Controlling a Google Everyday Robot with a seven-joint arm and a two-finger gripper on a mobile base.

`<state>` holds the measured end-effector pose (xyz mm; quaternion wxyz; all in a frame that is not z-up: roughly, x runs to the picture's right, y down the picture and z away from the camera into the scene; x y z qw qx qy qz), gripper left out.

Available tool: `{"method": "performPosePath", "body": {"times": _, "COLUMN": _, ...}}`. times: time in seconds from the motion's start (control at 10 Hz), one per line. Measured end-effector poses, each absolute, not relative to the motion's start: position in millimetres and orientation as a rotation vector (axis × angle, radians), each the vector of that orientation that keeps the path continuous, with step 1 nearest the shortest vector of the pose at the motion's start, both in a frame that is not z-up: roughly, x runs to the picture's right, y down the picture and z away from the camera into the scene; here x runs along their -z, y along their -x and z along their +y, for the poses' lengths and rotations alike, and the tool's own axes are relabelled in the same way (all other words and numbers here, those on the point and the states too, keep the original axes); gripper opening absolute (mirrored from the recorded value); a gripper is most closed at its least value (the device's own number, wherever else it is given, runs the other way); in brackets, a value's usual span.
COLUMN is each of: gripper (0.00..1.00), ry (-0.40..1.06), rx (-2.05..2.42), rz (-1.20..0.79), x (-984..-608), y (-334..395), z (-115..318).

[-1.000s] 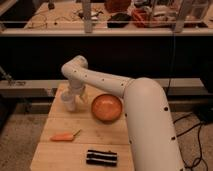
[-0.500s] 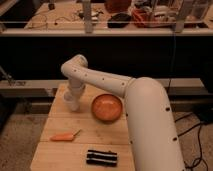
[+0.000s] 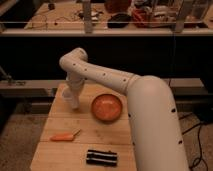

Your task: Pick up the ceramic cup

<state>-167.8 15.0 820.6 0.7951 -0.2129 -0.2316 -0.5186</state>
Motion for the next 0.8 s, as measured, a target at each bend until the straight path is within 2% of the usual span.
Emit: {"method": "performPosePath", "body": {"times": 0.8, "gripper": 0.02, "ry": 0.454, "rx": 1.127, "rz": -0.509, "x": -797.6, "y": 162.2, "z": 11.2}}
